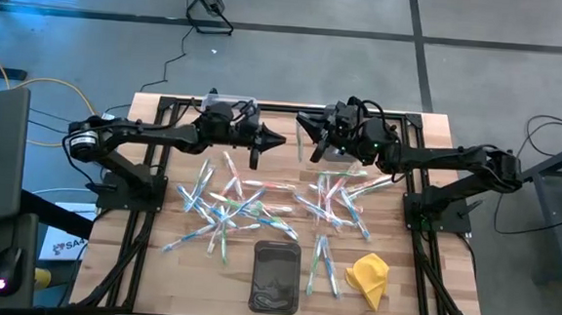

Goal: Pick & Place Toothbrushes
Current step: Put the green toothbrush into the transparent bin

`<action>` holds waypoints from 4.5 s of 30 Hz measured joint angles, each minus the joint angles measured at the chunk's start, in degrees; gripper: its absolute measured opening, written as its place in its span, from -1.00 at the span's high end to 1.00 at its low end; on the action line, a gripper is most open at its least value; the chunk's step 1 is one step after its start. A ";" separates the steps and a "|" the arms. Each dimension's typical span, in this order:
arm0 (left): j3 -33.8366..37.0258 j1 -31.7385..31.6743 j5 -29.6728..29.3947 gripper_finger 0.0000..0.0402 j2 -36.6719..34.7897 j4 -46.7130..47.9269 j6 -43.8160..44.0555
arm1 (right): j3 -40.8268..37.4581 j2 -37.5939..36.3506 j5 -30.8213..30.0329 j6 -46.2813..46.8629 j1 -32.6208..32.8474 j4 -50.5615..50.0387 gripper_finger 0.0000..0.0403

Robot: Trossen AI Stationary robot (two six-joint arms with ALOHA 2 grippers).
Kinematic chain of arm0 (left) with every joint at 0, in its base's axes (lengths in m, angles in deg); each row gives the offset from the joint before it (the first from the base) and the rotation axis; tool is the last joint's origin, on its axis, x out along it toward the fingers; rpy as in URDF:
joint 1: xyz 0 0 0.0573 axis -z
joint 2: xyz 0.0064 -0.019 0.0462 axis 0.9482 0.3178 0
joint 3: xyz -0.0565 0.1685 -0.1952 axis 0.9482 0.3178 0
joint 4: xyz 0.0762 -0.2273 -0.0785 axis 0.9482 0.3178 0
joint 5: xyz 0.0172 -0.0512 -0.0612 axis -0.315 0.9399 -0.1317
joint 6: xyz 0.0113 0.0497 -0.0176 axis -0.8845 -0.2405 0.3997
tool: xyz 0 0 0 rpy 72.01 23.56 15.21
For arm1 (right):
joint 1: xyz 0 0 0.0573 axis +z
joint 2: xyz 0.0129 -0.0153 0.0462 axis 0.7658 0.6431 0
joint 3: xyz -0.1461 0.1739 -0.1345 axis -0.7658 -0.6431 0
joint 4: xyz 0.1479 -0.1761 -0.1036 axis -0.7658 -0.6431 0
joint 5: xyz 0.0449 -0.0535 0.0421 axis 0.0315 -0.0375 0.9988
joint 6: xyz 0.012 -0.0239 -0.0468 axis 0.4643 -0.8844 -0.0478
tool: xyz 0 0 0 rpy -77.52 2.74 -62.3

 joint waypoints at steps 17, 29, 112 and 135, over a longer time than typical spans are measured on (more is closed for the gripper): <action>0.00 0.17 1.83 0.08 0.00 0.00 1.52 | -0.01 6.06 -0.49 -0.35 -0.01 7.72 0.96; 0.00 0.17 1.69 0.08 0.00 0.13 1.49 | -0.02 10.34 -0.13 -0.48 -0.01 17.01 0.96; -3.80 2.61 0.40 0.96 6.86 -4.34 6.58 | 0.00 -2.77 -3.49 -8.09 -0.01 -4.62 -0.07; -3.78 -17.62 -9.12 0.96 -12.52 32.79 -9.18 | 0.02 -17.10 -4.73 -6.20 -0.01 -26.12 0.24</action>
